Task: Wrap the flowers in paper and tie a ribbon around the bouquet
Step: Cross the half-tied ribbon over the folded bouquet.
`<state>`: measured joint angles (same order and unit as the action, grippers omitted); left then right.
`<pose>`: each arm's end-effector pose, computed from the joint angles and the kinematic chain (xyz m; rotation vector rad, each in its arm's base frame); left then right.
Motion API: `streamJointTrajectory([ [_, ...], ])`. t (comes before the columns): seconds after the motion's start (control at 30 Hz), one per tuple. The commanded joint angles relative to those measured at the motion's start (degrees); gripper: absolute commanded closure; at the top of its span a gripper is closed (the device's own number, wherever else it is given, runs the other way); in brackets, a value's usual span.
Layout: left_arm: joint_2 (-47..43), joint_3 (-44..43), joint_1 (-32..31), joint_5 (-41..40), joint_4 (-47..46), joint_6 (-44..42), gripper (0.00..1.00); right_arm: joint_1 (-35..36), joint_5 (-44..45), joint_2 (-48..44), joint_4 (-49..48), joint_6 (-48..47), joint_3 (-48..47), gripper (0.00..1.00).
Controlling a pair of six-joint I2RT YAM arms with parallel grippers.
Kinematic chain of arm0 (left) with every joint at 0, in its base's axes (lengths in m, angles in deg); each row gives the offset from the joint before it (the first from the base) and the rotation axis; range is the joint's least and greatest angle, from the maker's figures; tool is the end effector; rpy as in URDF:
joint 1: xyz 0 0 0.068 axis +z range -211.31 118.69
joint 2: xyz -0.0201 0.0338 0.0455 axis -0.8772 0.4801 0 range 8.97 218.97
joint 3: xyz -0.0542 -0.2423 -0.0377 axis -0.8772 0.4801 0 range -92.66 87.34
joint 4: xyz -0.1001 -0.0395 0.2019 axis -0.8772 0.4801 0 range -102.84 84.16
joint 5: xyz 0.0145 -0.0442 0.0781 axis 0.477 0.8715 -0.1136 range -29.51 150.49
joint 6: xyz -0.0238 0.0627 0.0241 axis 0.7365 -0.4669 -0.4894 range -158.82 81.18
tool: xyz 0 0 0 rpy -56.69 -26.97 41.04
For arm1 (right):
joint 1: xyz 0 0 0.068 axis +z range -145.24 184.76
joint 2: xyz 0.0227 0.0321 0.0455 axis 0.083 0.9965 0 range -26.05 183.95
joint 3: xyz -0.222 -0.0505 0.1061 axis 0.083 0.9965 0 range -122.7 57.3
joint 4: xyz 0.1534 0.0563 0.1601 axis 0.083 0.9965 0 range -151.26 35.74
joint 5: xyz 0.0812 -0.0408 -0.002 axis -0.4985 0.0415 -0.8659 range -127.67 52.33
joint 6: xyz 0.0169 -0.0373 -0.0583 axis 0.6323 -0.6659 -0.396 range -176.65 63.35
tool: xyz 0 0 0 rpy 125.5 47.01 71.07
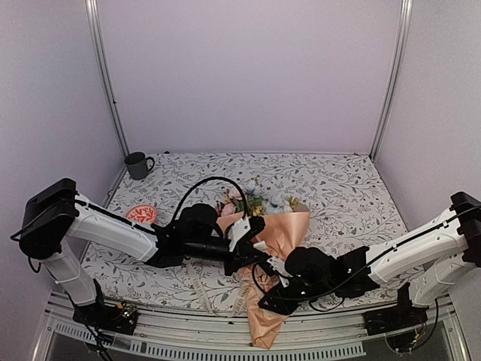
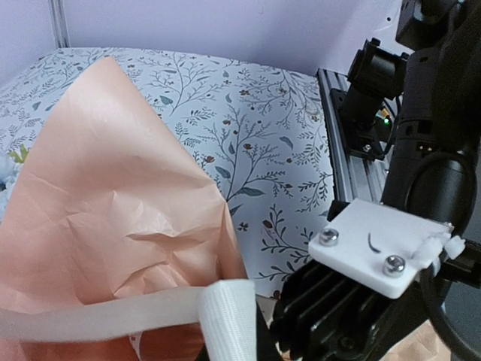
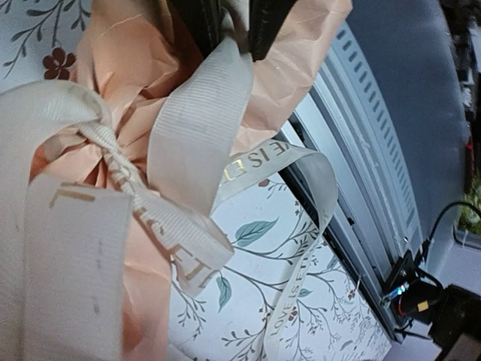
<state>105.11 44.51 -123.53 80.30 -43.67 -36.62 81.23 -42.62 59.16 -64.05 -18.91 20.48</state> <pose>0.1401 -0.3088 0.1719 1.2532 1.6831 -1.0509 0.0597 0.2700 0.1426 -0.9147 2.4622 0.9613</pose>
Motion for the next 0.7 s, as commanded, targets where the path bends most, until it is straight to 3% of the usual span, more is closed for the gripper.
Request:
streamJointTrajectory([
  [0.0, -0.43, -0.52, 0.08, -0.12, 0.83, -0.20, 1.00, 0.26, 2.24, -0.41, 0.17, 0.58, -1.18, 0.92],
  [0.1, -0.54, -0.66, 0.16, -0.34, 1.34, -0.58, 1.00, 0.26, 3.00, -3.03, 1.05, 0.29, -0.78, 1.00],
  [0.47, -1.48, -0.60, 0.53, -2.64, 2.94, -2.45, 1.00, 0.26, 2.68, -16.66, 10.13, -2.65, -2.67, 1.00],
  [0.57, -1.80, -0.46, 0.77, -3.00, 3.21, -2.55, 1.00, -0.77, 7.53, -23.12, 17.43, -2.07, -3.83, 1.00],
  [0.67, -2.16, -0.34, 0.79, -3.05, 3.28, -2.71, 1.00, -7.84, 11.49, -31.90, 29.50, 0.38, -4.65, 1.00],
])
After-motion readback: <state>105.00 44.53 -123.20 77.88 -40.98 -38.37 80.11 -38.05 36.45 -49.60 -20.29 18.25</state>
